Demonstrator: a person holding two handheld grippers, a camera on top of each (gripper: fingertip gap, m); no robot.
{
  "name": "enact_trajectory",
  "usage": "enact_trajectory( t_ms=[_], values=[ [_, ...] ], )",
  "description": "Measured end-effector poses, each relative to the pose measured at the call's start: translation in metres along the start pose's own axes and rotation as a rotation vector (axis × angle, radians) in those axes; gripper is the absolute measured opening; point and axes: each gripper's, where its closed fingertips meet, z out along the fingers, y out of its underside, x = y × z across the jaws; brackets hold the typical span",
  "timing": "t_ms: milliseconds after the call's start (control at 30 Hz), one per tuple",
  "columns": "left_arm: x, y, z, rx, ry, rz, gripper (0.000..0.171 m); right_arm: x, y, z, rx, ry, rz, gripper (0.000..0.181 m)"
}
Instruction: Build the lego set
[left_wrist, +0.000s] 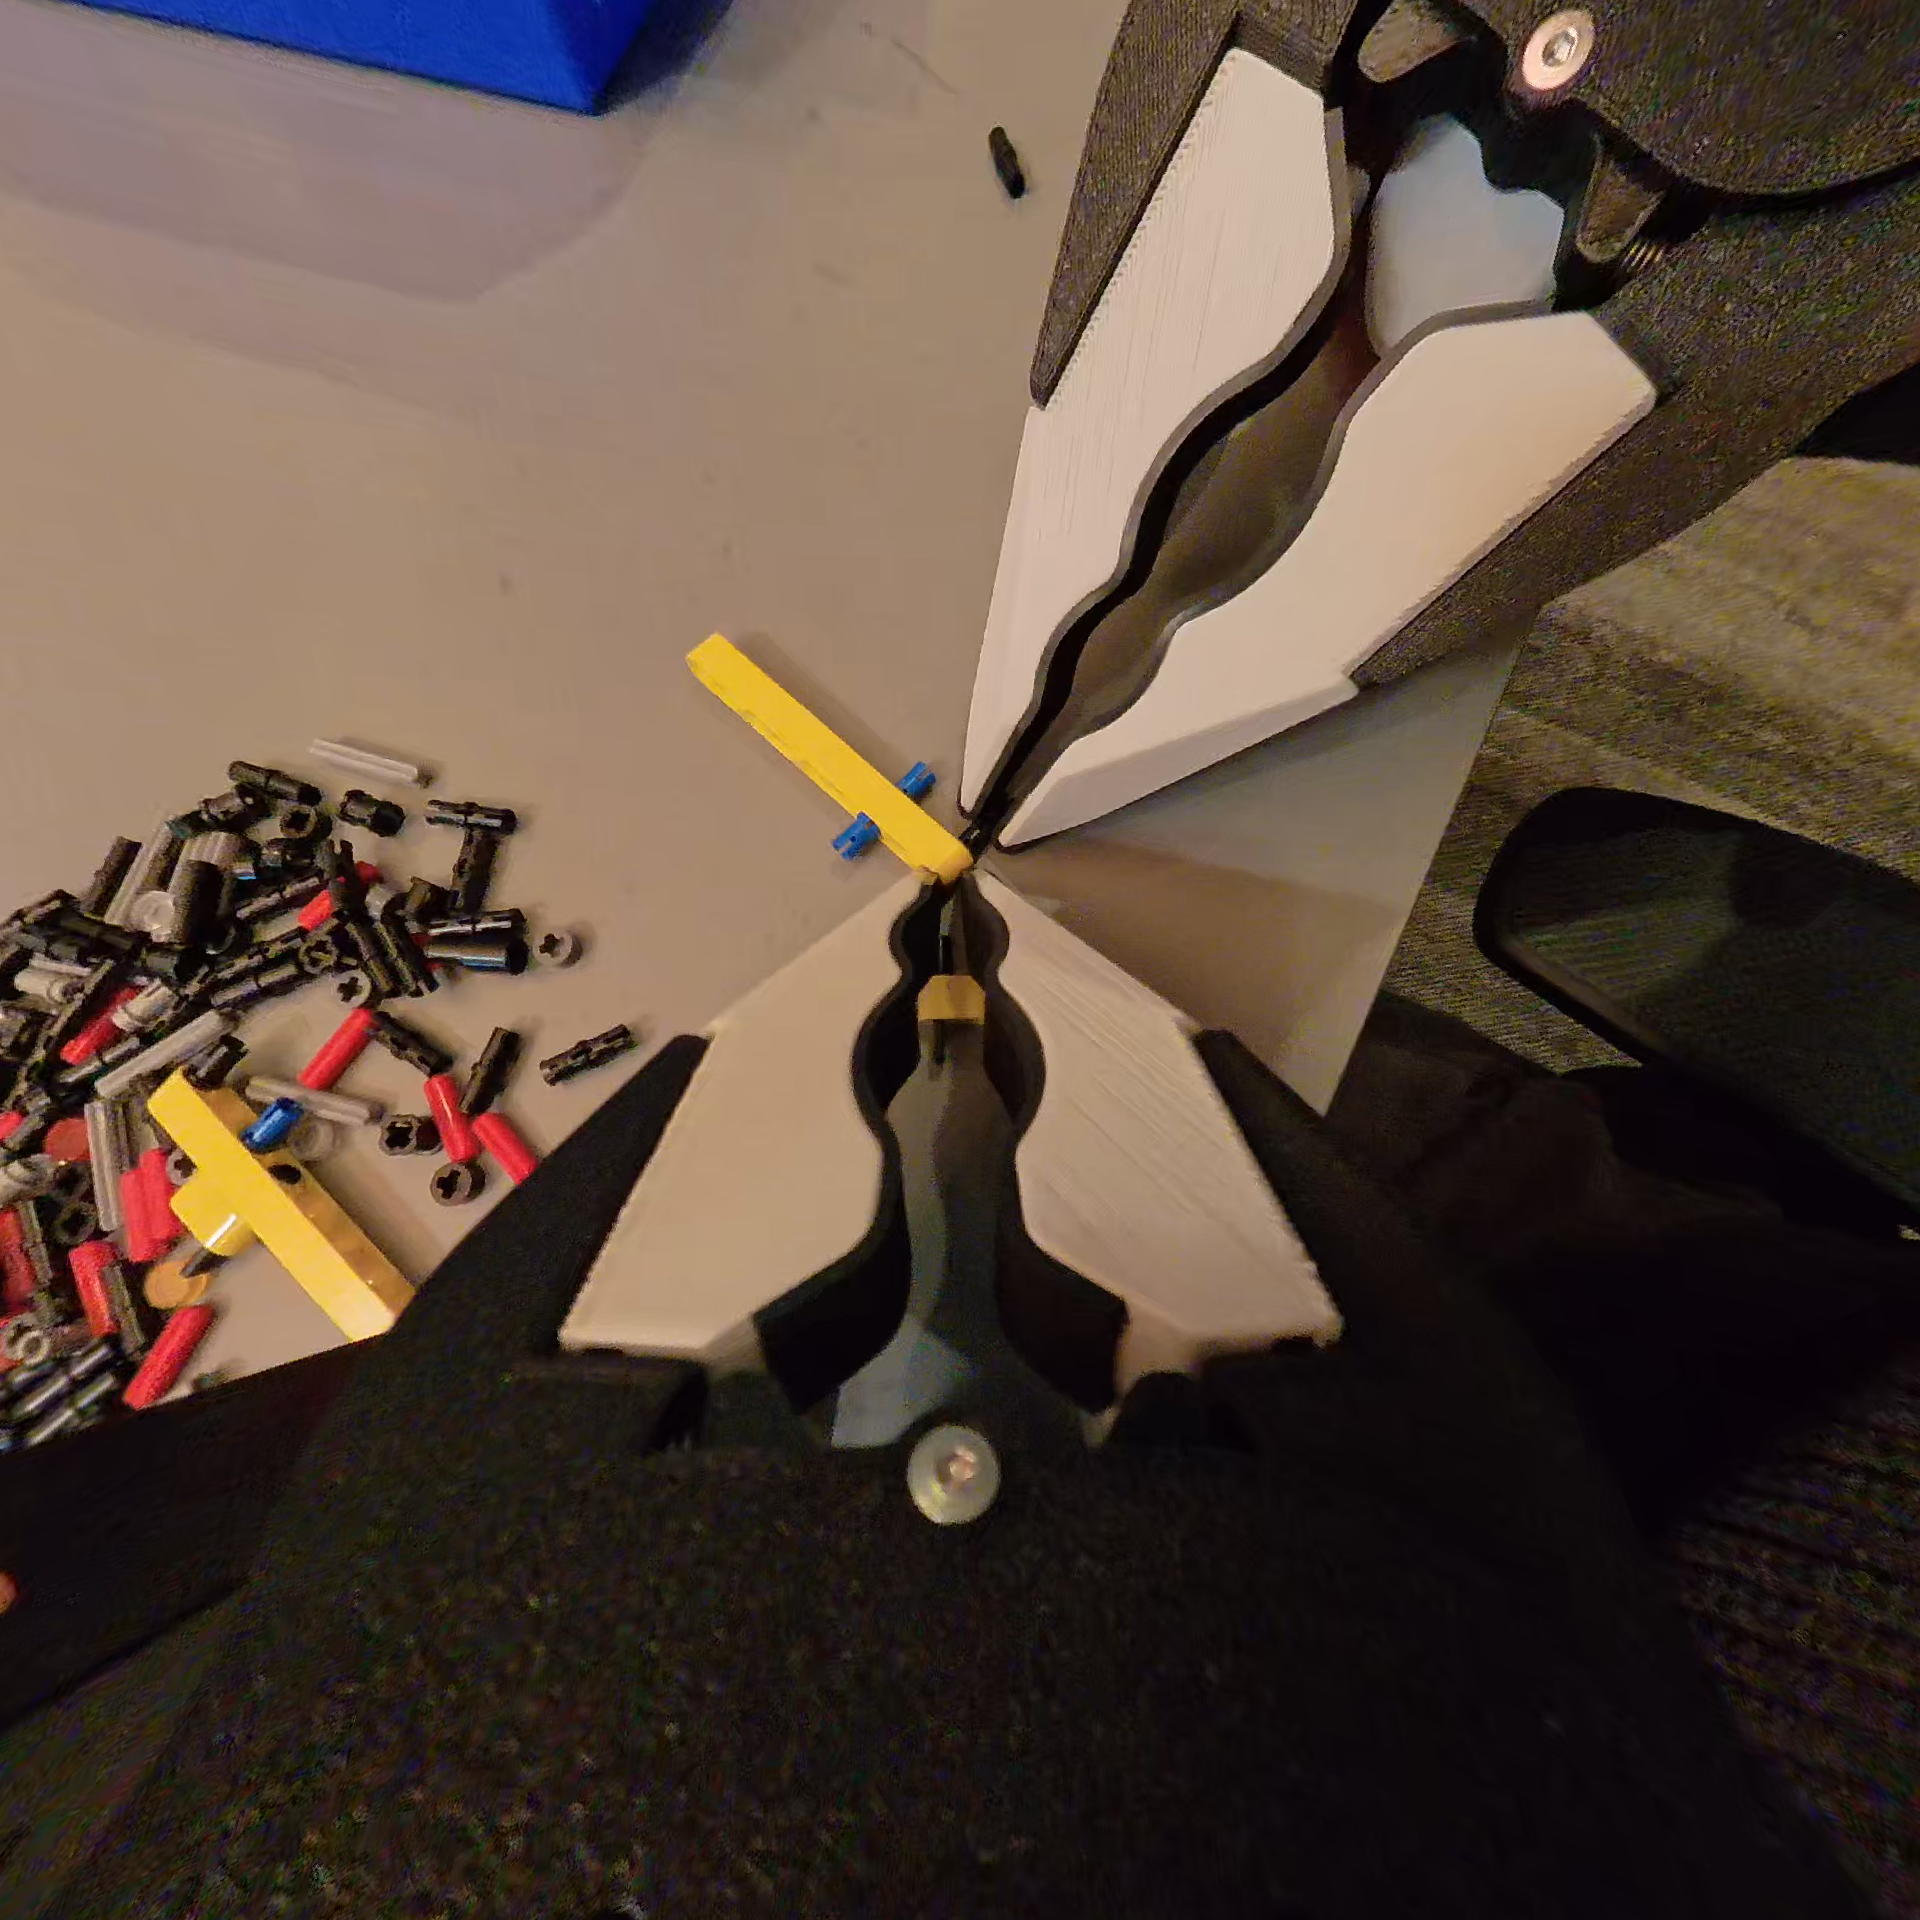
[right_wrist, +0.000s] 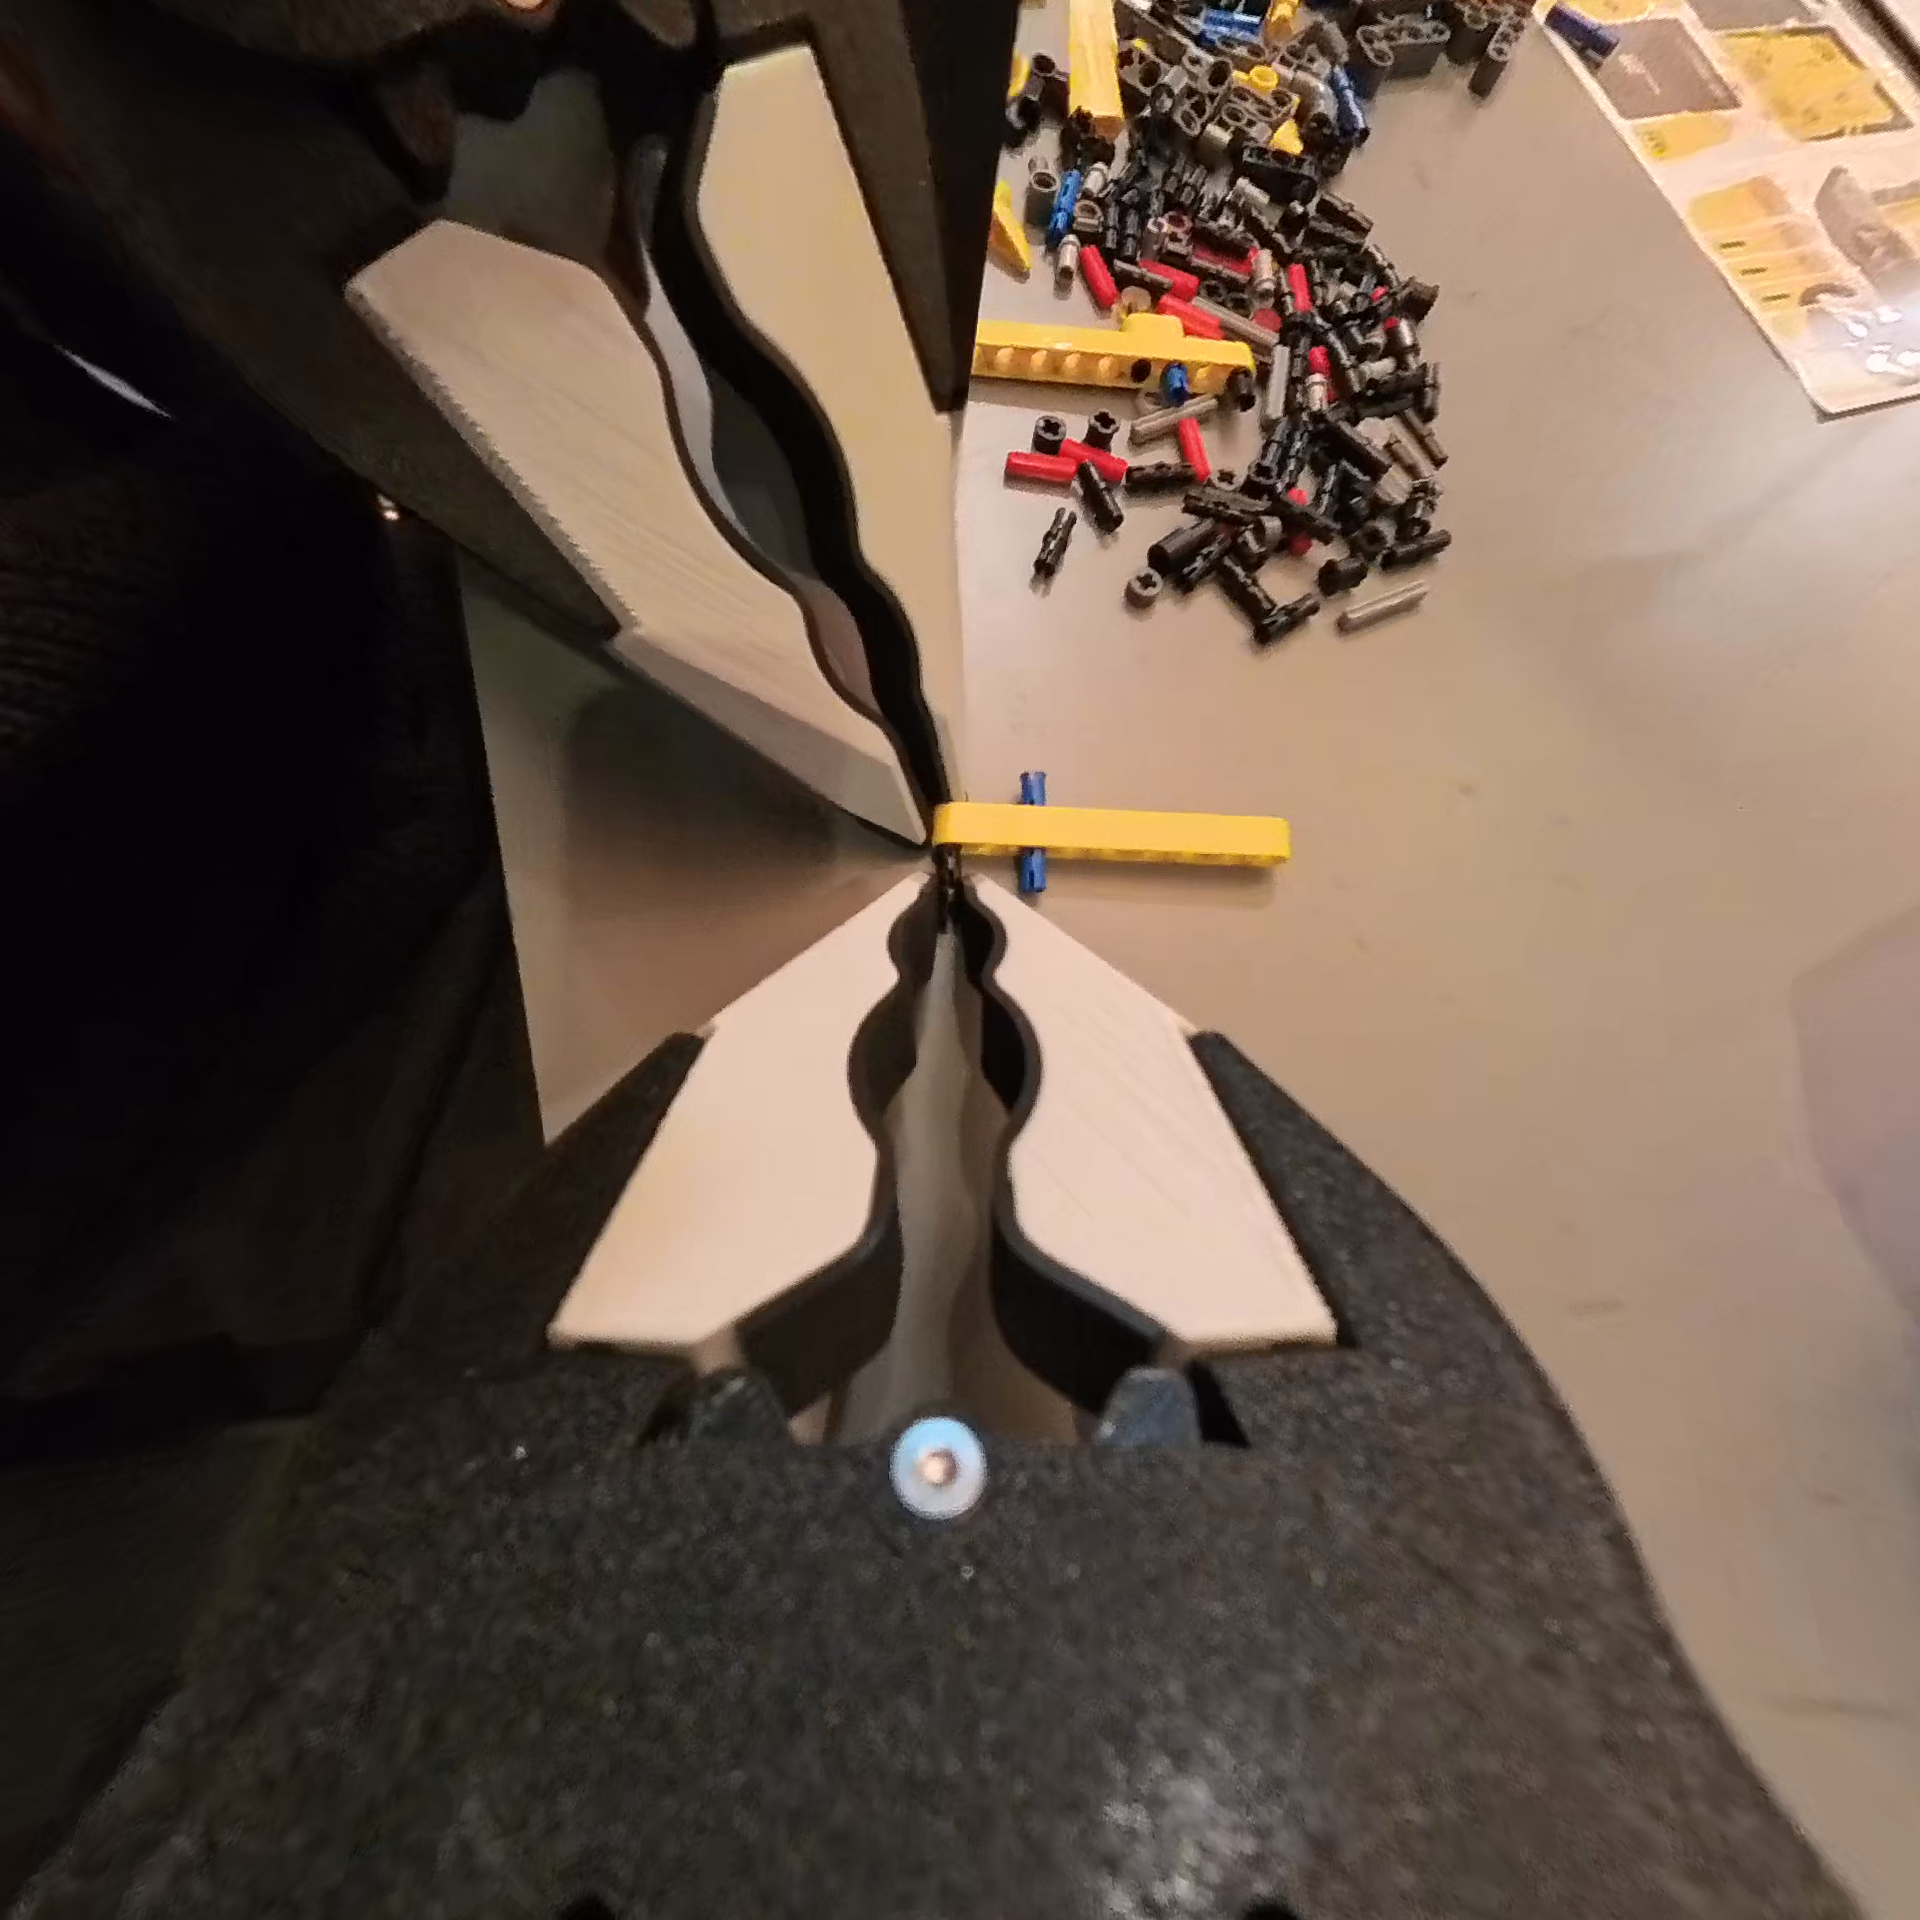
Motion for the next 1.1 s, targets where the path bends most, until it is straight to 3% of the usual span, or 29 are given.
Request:
enact_trajectory(
  t_ms=[300,567,733,900,1100],
  values=[
    [0.0001,0.0001,0.0001,-0.003,-0.014,-0.003,0.002,-0.0006,-0.0005,0.0004,0.001,-0.115,0.110,0.003],
    [-0.0003,0.0001,0.0002,-0.005,-0.006,-0.001,0.002,-0.0001,-0.0011,0.0007,0.014,-0.054,-0.115,0.002],
    [-0.0006,0.0002,0.0002,-0.002,-0.006,0.003,0.002,-0.0002,-0.0013,0.0010,0.023,-0.116,-0.147,0.002],
    [-0.0007,0.0004,0.0002,-0.004,0.005,0.004,0.002,-0.0003,-0.0010,0.0012,0.007,-0.174,-0.025,0.002],
    [-0.0009,0.0001,0.0005,-0.014,-0.002,0.010,0.000,0.0008,-0.0009,0.0013,-0.051,-0.306,0.277,0.002]
  ],
)
